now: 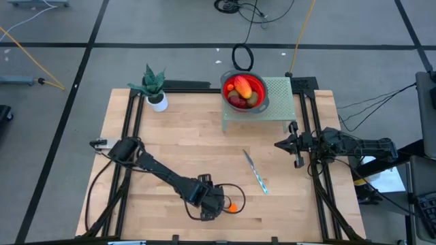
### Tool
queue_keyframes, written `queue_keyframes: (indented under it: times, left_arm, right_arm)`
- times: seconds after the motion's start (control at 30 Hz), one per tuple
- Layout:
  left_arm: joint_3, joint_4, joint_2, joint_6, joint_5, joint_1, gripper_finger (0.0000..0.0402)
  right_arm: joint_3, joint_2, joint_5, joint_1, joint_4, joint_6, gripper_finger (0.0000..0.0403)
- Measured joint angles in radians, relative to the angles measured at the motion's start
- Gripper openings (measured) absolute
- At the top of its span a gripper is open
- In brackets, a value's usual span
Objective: Pick & Place Fruit
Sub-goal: Put the yellow orange peach into the red basket on the shelf
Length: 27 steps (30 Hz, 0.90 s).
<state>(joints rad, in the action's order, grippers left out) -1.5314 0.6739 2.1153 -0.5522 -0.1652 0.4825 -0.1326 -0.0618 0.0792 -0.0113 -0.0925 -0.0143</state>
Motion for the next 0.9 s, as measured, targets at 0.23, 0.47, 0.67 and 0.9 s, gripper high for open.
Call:
queue_keyframes:
  times: [0.23, 0.47, 0.67, 0.9]
  left_arm:
    - [-0.001, -0.028, 0.022, 0.046, -0.018, -0.004, 0.0285]
    - [-0.004, -0.043, 0.048, 0.069, 0.022, -0.005, 0.0282]
    - [-0.004, -0.040, 0.050, 0.073, 0.037, -0.004, 0.0238]
    - [-0.003, -0.037, 0.051, 0.073, 0.039, -0.002, 0.0172]
  right_arm:
    - [0.000, 0.000, -0.003, 0.000, 0.000, 0.000, 0.0000]
    - [0.000, 0.000, -0.004, 0.000, 0.001, 0.000, 0.0000]
    - [0.000, 0.000, -0.004, 0.000, 0.003, 0.000, 0.0000]
    - [0.000, 0.000, -0.004, 0.000, 0.002, 0.000, 0.0000]
